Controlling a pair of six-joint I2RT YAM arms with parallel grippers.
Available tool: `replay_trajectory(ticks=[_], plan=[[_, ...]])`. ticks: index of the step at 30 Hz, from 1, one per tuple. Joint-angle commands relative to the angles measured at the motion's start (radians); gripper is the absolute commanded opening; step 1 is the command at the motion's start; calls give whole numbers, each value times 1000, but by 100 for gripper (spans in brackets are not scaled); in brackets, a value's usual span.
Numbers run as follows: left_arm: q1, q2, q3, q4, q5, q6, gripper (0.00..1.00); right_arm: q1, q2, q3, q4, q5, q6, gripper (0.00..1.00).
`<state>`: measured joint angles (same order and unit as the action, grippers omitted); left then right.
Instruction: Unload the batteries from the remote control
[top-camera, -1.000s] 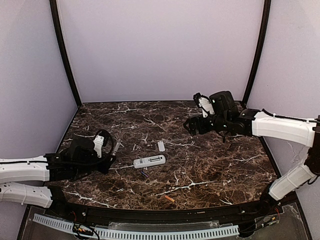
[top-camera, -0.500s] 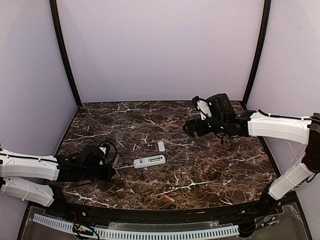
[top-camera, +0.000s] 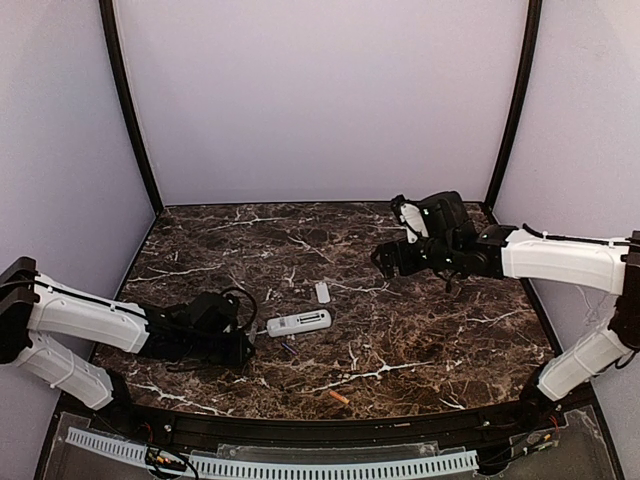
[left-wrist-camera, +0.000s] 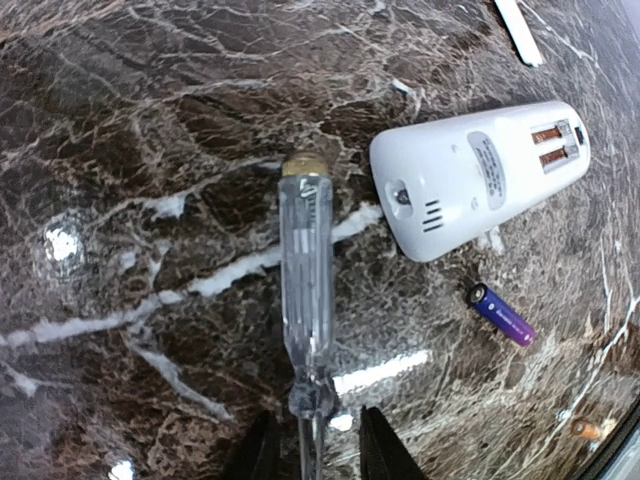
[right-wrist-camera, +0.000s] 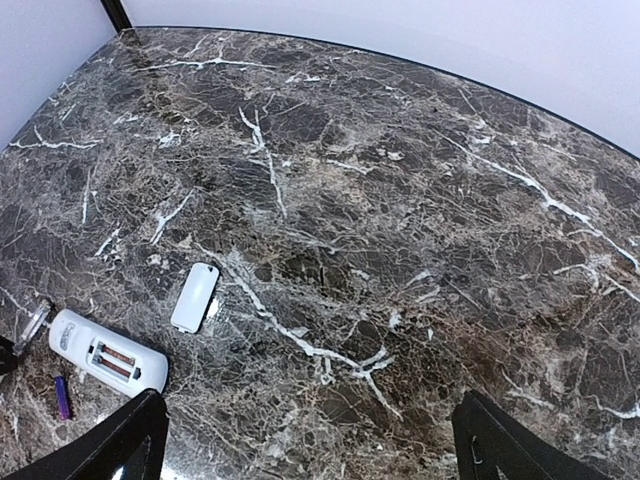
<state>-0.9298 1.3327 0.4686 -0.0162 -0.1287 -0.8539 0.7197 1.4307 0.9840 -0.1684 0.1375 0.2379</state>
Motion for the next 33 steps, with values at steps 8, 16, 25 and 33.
replay_trajectory(ticks=[8,16,25,33], plan=[[-13,-17,24,-140,-30,-57,48,-8,-9,-6,33,51,-3,98],[-13,-91,54,-212,-113,-16,59,-9,-28,-19,68,82,-21,99],[7,-89,205,-291,-387,259,98,-17,-145,-119,160,105,-61,98],[125,-123,235,-179,-439,530,99,-24,-233,-206,250,162,-109,99]])
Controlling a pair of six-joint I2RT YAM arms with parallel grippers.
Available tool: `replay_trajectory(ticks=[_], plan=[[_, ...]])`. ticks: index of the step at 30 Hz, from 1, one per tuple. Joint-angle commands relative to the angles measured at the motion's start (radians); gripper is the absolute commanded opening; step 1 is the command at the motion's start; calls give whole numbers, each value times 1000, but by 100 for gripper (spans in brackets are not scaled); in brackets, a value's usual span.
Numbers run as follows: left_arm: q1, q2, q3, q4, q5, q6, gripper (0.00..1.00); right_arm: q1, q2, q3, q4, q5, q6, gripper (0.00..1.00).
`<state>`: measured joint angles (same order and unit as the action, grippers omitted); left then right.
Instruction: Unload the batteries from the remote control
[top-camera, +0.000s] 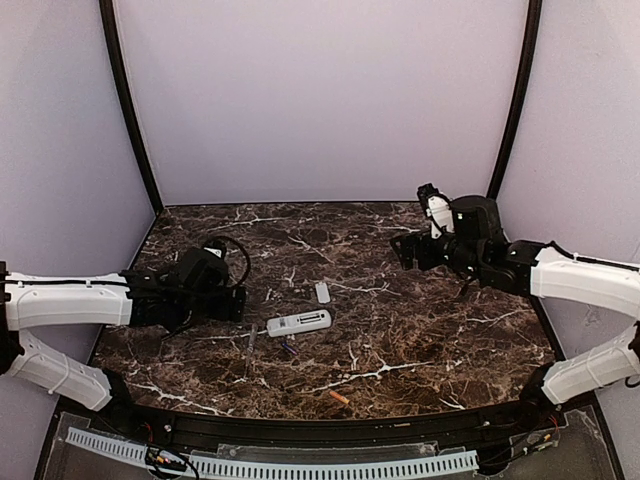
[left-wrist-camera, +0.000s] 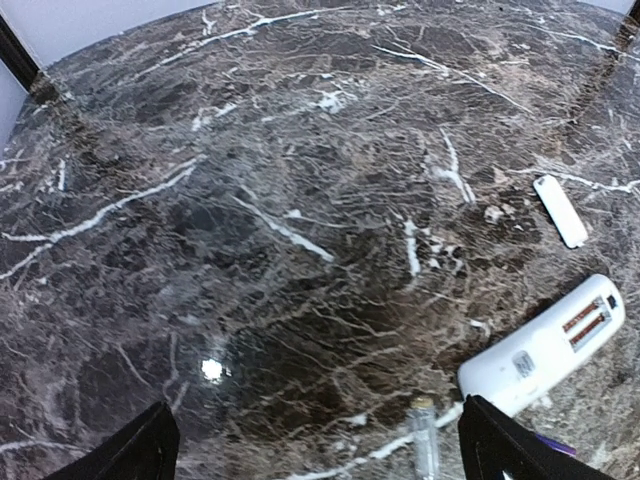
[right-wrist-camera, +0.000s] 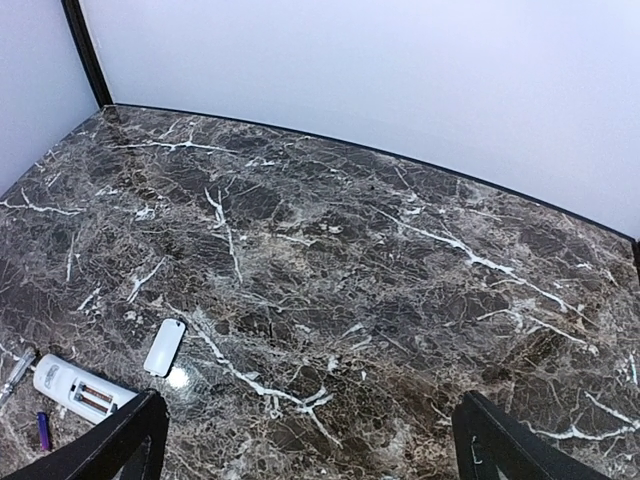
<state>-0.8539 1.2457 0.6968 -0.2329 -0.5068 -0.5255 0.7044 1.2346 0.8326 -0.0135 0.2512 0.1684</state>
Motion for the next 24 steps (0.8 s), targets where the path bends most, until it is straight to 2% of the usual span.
replay_trajectory(ticks=[1,5,8,11,13,16,20,24], plan=[[58,-41,11,53,-97,228,98,-9,-45,-71,118,68,-50,99],[144,-64,33,103,-171,400,99,-10,-67,-156,247,166,-103,98],[196,-54,49,134,-178,445,99,-11,-60,-216,363,164,-196,99],[202,-17,46,170,-256,495,99,-16,-18,-220,390,206,-246,98],[202,3,38,200,-320,513,98,-31,10,-200,355,200,-253,99],[203,4,-39,380,-380,618,99,-59,58,-133,276,188,-210,98],[238,-1,-121,570,-337,717,99,-102,104,-47,144,231,-135,99],[315,13,-153,662,-291,741,98,-147,83,-38,82,196,-94,99]])
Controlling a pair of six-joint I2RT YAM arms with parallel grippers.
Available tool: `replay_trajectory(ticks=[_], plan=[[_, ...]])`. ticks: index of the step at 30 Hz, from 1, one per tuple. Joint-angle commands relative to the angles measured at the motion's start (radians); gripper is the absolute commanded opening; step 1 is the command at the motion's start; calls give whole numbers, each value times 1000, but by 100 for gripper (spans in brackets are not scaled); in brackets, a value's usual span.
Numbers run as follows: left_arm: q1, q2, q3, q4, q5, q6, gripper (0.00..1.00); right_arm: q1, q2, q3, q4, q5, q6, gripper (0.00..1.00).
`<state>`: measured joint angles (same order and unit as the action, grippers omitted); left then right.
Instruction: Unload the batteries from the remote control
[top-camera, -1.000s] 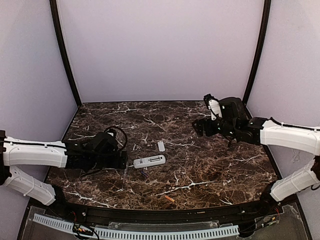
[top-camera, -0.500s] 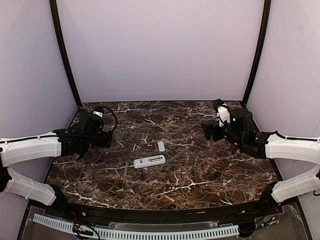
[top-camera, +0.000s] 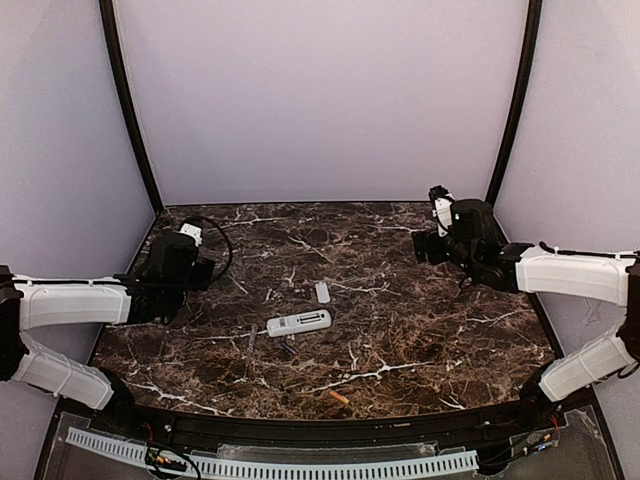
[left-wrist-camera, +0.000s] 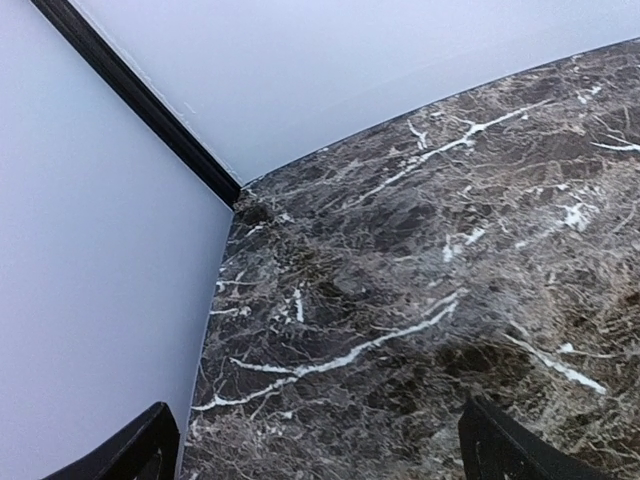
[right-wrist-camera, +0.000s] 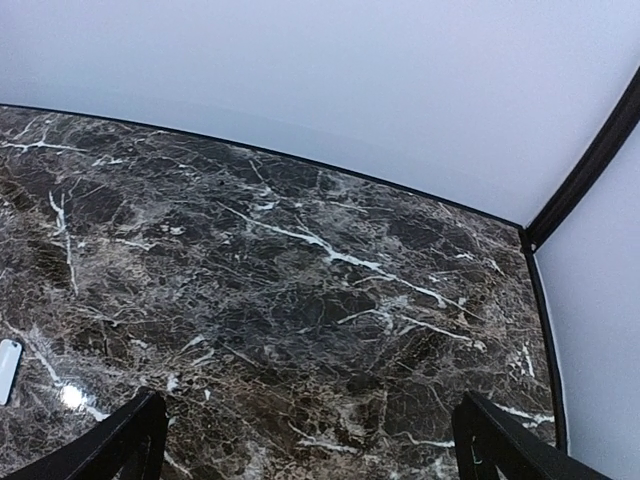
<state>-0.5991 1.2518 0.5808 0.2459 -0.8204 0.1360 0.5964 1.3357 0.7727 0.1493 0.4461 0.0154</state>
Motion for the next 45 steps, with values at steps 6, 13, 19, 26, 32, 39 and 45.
replay_trajectory(ticks=[6,13,19,26,32,39,45], plan=[[219,2,-163,439,124,61,98,-114,-106,-79,23,-22,38,99],[330,66,-243,637,157,67,99,-267,-151,-187,93,-69,104,99],[423,172,-314,824,290,33,98,-327,-172,-263,216,-76,20,99],[500,250,-337,943,470,-33,98,-397,-178,-416,502,-111,-61,99],[514,318,-365,1034,560,-18,98,-479,-97,-475,676,-222,-67,99],[513,332,-338,1011,587,1,99,-567,40,-515,902,-350,-73,99],[514,330,-314,957,565,-9,98,-640,144,-516,1012,-479,-58,99]])
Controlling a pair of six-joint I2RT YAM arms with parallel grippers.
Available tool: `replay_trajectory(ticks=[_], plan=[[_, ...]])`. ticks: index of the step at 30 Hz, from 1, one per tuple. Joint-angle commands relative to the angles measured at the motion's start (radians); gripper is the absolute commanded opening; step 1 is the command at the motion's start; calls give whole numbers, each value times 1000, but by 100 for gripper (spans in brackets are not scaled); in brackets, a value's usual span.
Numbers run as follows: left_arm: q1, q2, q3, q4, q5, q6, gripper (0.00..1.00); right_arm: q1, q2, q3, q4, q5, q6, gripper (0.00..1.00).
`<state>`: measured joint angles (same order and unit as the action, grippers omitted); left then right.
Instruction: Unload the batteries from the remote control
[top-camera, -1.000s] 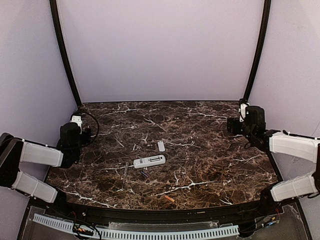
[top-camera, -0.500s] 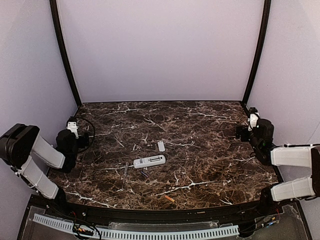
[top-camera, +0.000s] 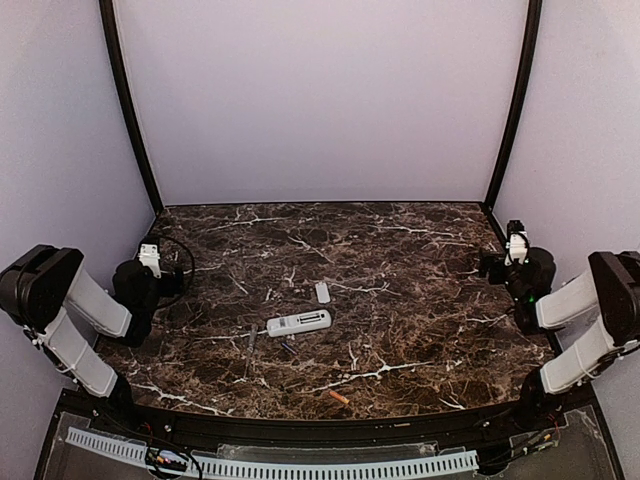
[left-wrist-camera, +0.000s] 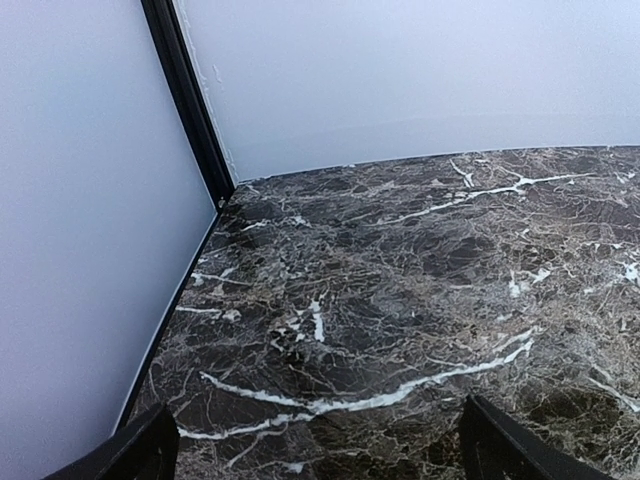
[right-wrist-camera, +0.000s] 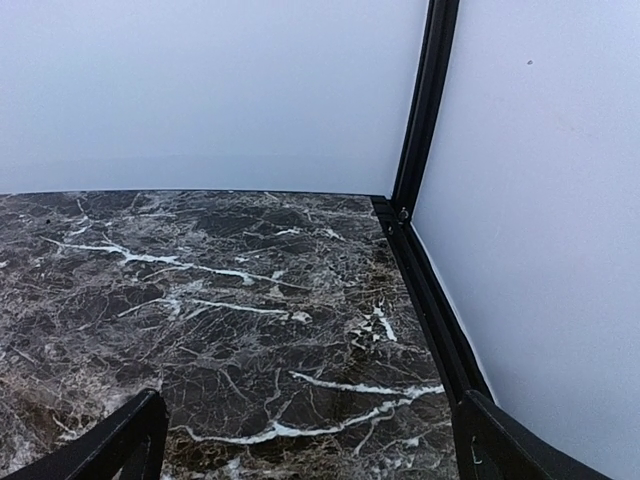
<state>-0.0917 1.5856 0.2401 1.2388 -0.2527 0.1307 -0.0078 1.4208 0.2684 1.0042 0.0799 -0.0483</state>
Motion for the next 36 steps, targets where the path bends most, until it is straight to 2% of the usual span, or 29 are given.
replay_trajectory(ticks=[1,8,36], plan=[[6,-5,27,-39,-4,-6,98,-42,81,-11,172,-141,6,99],[7,-4,25,-32,-10,-7,99,-75,124,15,152,-254,4,99],[6,-4,26,-33,-10,-8,99,-75,125,9,166,-249,1,98]])
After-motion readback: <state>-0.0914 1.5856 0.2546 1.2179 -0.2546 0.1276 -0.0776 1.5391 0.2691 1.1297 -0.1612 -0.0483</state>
